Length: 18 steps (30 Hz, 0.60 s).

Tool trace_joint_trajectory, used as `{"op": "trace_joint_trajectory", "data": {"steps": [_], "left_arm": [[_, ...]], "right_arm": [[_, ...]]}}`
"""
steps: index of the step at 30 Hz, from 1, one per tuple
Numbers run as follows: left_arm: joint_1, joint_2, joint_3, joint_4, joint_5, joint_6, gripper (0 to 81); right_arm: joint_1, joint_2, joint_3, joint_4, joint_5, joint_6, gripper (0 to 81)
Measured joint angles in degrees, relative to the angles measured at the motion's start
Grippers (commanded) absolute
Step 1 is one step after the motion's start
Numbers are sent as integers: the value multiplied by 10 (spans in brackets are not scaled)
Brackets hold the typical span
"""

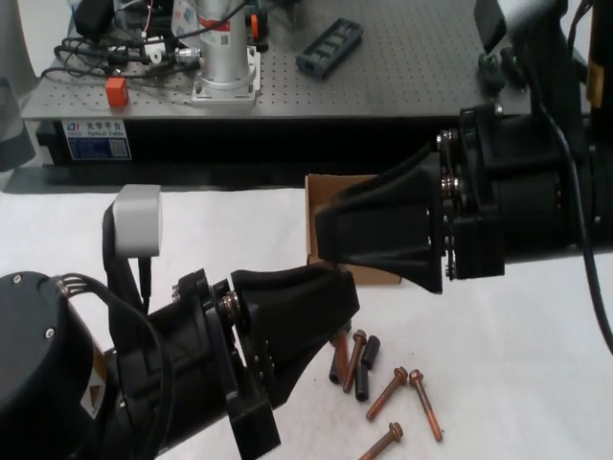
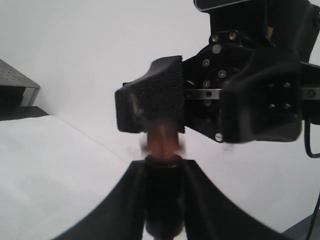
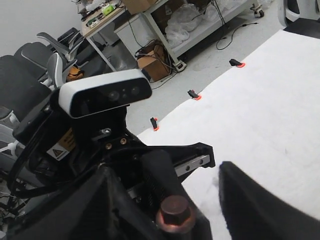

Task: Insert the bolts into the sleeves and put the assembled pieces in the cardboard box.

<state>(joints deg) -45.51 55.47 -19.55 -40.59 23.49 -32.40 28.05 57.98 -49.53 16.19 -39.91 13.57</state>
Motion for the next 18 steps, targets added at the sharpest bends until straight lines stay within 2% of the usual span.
{"op": "trace_joint_trajectory", "data": {"steps": [6, 8, 11, 14, 18], "left_arm": [[0, 0, 1, -20, 0, 4, 6], [0, 0, 1, -47, -1, 4, 6], [0, -18, 1, -91, -31, -10, 6], [0, -37, 1, -88, -68, -18, 6], [0, -55, -19, -16, -131, -23, 6]], "right_arm": [[-24, -76, -2, 4, 67, 5, 449], [-36, -95, -5, 4, 114, 12, 449], [-57, -104, -6, 9, 150, 38, 449], [-60, -104, -6, 38, 219, 51, 449], [-64, -104, -6, 78, 256, 50, 449]]}}
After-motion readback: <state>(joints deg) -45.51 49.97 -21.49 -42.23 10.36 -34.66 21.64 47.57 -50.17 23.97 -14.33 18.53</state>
